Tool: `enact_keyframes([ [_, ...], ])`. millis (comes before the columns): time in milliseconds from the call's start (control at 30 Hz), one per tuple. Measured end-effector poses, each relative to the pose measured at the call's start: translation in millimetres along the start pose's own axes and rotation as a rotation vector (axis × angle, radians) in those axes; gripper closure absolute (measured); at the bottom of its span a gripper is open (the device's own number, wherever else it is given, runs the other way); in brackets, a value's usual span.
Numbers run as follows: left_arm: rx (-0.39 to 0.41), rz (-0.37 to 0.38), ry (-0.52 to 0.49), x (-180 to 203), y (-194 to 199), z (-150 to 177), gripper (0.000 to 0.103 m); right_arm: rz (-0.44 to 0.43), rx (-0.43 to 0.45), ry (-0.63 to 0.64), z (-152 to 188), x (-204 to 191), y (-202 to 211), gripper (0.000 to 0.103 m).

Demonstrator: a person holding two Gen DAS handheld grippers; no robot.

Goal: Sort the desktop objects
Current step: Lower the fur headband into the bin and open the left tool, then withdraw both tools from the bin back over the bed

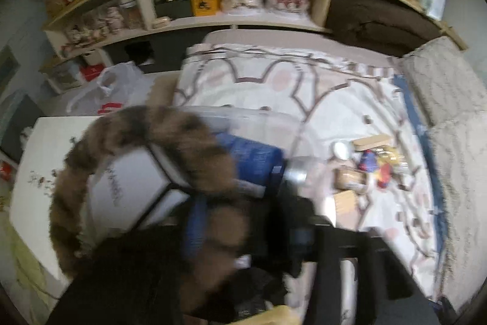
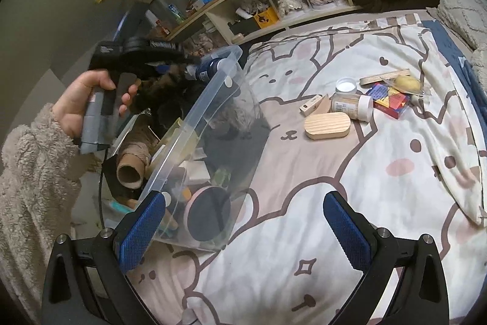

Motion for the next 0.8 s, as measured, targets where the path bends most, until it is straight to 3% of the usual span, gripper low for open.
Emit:
enact_keyframes([
  [67,0.029,-0.039,-0.039,7.9,8.5,-2.1,0.012,-0.002,-0.005,0.001,0.5,-0.2,-1.2,0.000],
  [167,0.081,-0.085,-0.096,14.5,24.0,-3.5,0.011,-0.006,-0.007,0.006,1.6,-3.1,-1.0,0.000],
  [400,0.182,-0.029,-0.082,13.4,69.3,6.6,0.011,-0.022,0.015,0.012,-0.8,-7.9,5.9,0.000],
  [800,0.319,-0.021,-0.155,40.7,123.5,53.3,0.004,0.028,0.112,0.047,-14.3,-8.3,35.1,0.000],
])
Point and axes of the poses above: each gripper's, at about its wrist camera, not at the fingertips, and y roughly against the way its jaws point, x to its right, z to its underside, the point moved 4 cm from there along -y, roughly the way its jaws point, and after that the axes turned 1 degree about y, right-handed, at the moved point
